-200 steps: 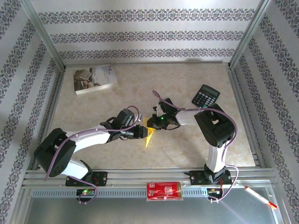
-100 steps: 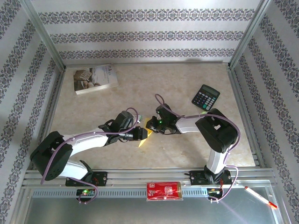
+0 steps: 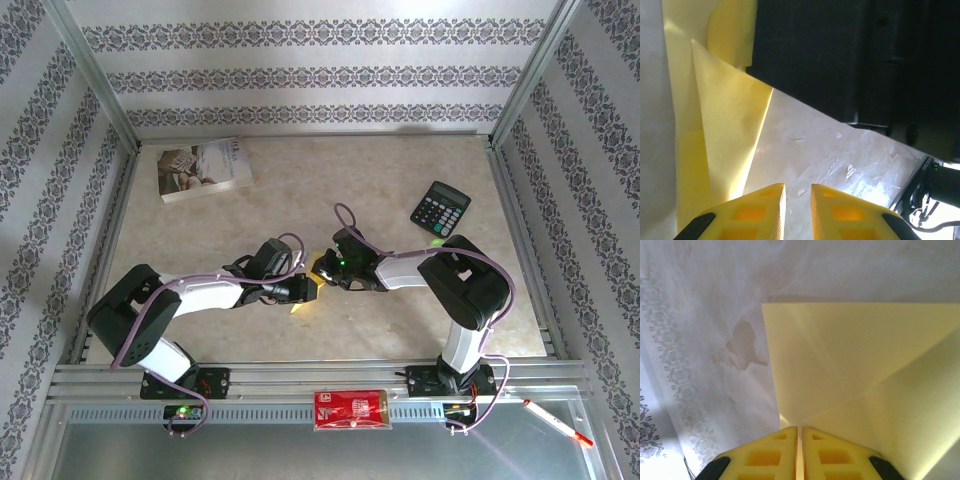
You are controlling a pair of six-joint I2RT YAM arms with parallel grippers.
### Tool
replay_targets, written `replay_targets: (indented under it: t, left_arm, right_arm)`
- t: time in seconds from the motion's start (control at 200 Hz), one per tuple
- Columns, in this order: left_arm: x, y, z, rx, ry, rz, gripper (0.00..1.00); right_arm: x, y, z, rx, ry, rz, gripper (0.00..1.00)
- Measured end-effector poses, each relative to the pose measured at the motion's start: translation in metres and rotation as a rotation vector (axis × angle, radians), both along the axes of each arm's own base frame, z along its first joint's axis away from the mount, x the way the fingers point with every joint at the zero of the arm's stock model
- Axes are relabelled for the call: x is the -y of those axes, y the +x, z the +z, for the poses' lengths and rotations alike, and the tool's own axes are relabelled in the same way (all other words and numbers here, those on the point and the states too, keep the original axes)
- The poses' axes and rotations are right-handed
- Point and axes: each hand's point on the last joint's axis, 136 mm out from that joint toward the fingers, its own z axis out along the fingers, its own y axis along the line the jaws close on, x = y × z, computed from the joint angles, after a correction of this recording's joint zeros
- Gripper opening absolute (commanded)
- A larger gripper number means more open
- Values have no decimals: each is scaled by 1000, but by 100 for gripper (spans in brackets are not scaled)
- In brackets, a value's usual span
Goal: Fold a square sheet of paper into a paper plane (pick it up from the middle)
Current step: Fold the wing for the fifth time at the center of the table.
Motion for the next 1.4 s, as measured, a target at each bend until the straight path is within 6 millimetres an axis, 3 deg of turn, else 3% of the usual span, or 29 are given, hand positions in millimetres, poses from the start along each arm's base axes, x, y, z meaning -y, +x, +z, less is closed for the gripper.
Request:
replay_targets:
  t: [0.235, 1.399]
  left_arm:
    - [-4, 9, -1, 1, -14, 21, 20]
    - [-7, 5, -23, -28, -1, 16, 19]
  right_arm:
    - [0, 0, 0, 1, 7, -5, 12]
    - [2, 1, 0, -1, 18, -9, 12]
